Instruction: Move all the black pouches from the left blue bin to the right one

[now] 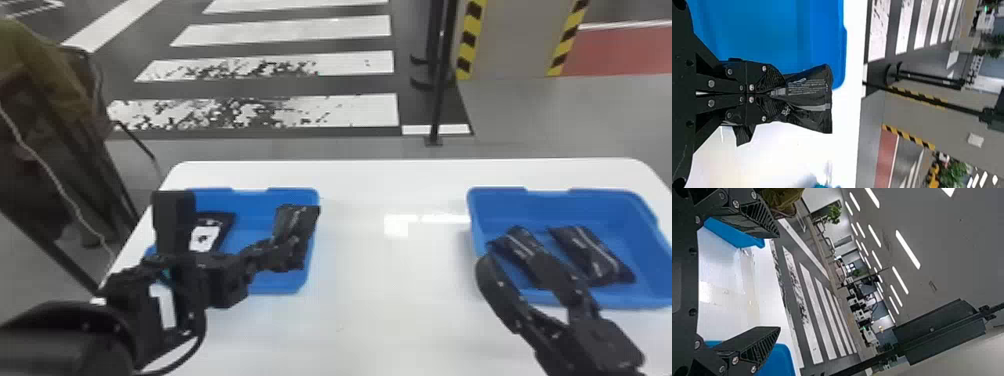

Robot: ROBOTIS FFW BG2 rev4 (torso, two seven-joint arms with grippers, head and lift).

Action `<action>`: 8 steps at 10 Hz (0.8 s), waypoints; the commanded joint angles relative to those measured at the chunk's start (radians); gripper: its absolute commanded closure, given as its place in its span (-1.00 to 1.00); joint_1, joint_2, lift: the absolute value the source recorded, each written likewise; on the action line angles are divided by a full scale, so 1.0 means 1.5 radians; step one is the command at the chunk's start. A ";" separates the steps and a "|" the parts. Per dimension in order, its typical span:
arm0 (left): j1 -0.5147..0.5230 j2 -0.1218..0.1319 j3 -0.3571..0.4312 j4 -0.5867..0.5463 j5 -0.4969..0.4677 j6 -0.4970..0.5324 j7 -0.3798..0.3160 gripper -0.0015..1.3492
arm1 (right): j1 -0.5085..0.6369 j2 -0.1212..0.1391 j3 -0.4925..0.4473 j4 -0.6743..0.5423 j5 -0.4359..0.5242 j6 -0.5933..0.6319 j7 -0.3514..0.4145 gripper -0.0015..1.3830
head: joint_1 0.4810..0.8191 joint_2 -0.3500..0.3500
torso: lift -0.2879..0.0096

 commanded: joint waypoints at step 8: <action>0.022 0.009 -0.179 -0.053 0.137 -0.038 -0.011 0.79 | -0.131 -0.047 0.091 0.083 -0.110 0.029 -0.001 -0.59 | 0.27 -0.13 | -0.01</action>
